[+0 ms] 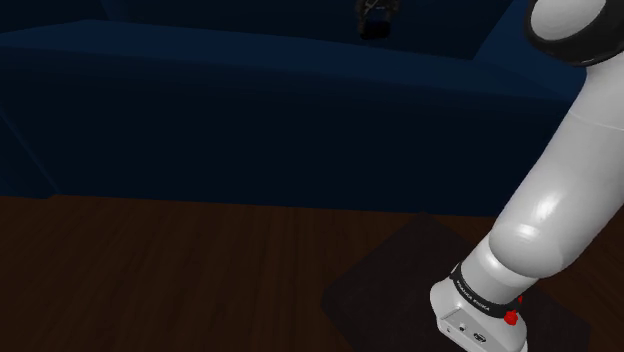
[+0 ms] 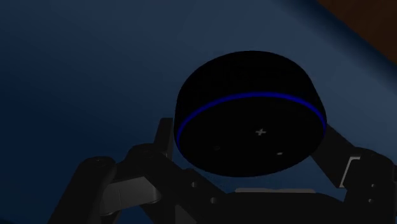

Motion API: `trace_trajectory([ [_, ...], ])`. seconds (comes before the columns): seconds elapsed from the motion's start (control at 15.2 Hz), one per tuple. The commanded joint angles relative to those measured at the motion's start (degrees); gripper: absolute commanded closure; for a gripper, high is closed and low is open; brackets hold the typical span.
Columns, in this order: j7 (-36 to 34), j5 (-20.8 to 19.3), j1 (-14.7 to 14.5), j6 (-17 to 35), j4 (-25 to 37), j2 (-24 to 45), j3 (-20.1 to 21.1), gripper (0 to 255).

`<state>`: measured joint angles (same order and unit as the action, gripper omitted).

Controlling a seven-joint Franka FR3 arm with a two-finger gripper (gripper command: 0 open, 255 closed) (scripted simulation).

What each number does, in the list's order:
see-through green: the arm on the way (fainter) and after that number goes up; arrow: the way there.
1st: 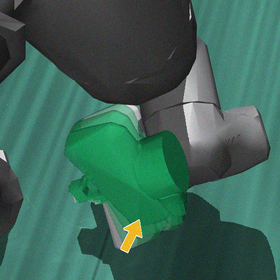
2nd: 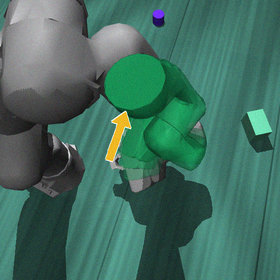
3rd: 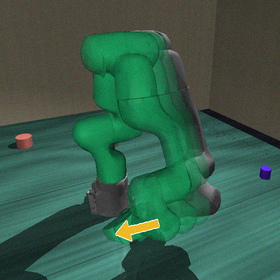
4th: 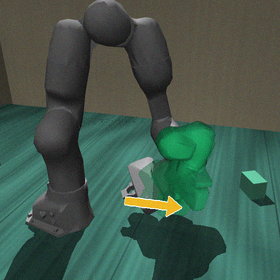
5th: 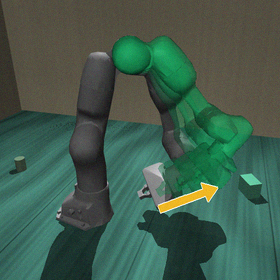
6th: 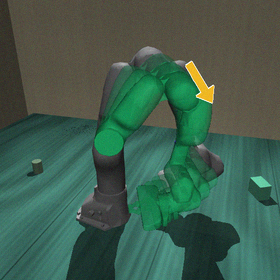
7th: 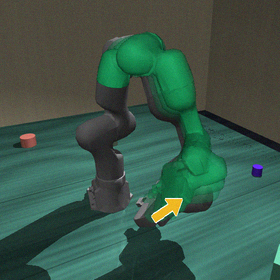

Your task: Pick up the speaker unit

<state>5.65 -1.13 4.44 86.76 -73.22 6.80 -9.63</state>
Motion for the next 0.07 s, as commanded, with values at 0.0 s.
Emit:
trace_trajectory([
  [0.0,0.0,0.1,0.0,-0.7,1.0,0.4,0.0,255],
])
